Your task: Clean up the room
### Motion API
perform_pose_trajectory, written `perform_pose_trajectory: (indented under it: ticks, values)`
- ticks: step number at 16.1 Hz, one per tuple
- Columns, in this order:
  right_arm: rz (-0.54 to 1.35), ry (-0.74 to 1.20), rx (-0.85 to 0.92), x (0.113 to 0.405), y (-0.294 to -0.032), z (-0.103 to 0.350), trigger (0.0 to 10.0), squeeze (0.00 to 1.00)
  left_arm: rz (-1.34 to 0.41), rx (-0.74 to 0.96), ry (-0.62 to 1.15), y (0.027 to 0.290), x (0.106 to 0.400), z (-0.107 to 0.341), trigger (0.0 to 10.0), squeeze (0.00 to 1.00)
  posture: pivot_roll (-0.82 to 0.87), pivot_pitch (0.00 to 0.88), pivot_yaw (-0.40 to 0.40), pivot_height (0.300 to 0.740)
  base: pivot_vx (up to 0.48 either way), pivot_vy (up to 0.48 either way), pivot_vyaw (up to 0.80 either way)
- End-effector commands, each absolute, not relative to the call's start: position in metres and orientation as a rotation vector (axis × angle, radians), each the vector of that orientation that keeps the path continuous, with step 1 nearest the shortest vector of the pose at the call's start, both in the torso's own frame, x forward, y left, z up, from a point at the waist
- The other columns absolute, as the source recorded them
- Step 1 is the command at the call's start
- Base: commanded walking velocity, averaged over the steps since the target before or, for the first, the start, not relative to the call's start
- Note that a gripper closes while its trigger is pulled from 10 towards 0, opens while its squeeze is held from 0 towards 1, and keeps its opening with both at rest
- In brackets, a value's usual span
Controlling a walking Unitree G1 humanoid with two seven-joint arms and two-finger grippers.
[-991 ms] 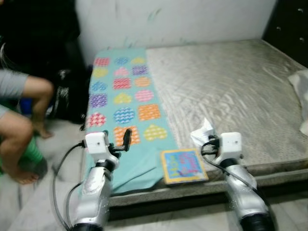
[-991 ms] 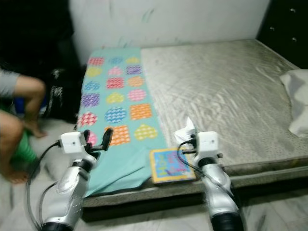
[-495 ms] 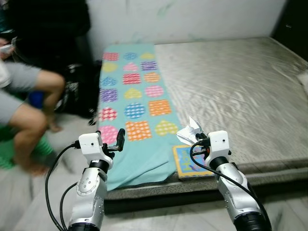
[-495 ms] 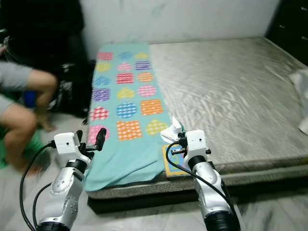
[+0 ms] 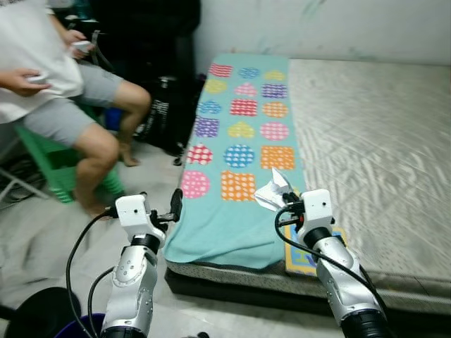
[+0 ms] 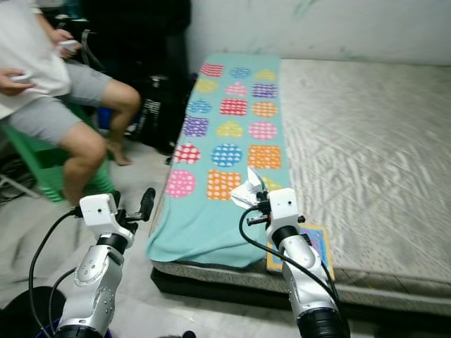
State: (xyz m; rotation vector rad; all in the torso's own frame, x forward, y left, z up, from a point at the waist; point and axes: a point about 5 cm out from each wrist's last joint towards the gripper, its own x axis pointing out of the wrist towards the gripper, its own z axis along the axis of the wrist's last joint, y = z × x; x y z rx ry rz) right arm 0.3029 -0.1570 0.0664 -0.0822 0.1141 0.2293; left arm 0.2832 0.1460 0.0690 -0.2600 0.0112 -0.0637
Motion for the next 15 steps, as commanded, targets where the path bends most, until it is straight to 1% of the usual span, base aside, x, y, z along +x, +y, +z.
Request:
perform_pose_trajectory:
  ticks: [1,5,10,15]
  values:
    - [0.239,0.104,-0.068,0.3027,-0.1547,0.0677,10.0,0.0,-0.062,-0.249,0.017,0.1461,0.2824,0.068,10.0,0.0,0.02,0.041,0.046,0.74,0.0,0.0,0.8]
    - [0.263,0.1,-0.075,0.3032,-0.1503,0.068,10.0,0.0,-0.047,-0.253,0.02,0.1481,0.2822,0.0677,10.0,0.0,0.02,0.037,0.041,0.74,0.0,0.0,0.8]
    - [0.261,0.096,-0.078,0.3046,-0.1507,0.0693,10.0,0.0,-0.051,-0.246,0.018,0.1467,0.2827,0.0682,10.0,0.0,0.03,0.032,0.043,0.74,0.0,0.0,0.8]
    - [0.265,0.091,-0.071,0.3054,-0.148,0.0696,10.0,0.0,-0.041,-0.219,0.02,0.1514,0.2801,0.0666,10.0,0.0,0.03,0.026,0.044,0.74,0.0,0.0,0.8]
